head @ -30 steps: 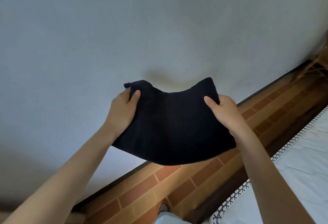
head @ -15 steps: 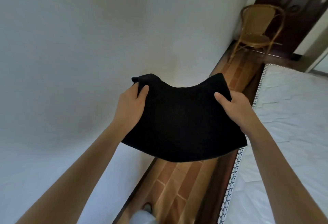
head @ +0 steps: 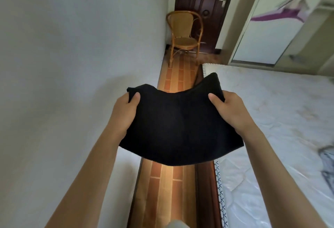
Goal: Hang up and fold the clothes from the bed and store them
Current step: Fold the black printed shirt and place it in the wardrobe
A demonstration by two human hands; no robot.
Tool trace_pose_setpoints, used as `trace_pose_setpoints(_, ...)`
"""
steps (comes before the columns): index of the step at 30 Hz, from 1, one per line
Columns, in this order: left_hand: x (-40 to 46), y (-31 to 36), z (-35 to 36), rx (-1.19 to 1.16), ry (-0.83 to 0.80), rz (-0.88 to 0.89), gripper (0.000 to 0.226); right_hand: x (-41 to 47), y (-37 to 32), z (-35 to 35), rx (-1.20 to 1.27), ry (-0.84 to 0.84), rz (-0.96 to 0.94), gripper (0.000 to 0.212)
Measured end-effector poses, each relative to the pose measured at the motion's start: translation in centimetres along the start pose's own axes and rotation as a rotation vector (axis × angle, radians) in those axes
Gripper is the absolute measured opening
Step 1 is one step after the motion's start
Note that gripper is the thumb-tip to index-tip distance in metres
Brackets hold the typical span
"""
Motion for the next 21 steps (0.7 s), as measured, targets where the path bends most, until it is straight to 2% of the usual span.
trace_pose_setpoints(5, 7.5, 1.0, 2.5, 0.033, -0.096, 0.010, 0.033, 4.2, 1.5, -1.0, -0.030, 0.085, 0.058, 0.032)
trace_pose_setpoints(9, 13.6, 2.0, 4.1, 0.066, -0.132, 0.020, 0.033, 8.7, 4.0, -2.1, -0.010, 0.118, 0.111, 0.029)
trace_pose_setpoints(14, 21.8, 3.7, 6.3, 0.120, -0.128, 0.037, 0.036, 16.7, 6.8, -4.4, 0.030, 0.123, 0.125, 0.024)
trace_pose_setpoints(21, 34.6, 10.0, 10.1, 0.159, -0.121, 0.097, 0.034, 29.8, 8.6, -10.7, 0.040, 0.141, 0.078, 0.020)
Point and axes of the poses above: each hand's wrist, its own x-axis towards the middle knuckle, its own z-axis out of the palm, y = z × x, the point moved 6 cm from there along x, towards the middle knuckle, and after that the axes turned 13 degrees about -y, right-handed, at the moved point
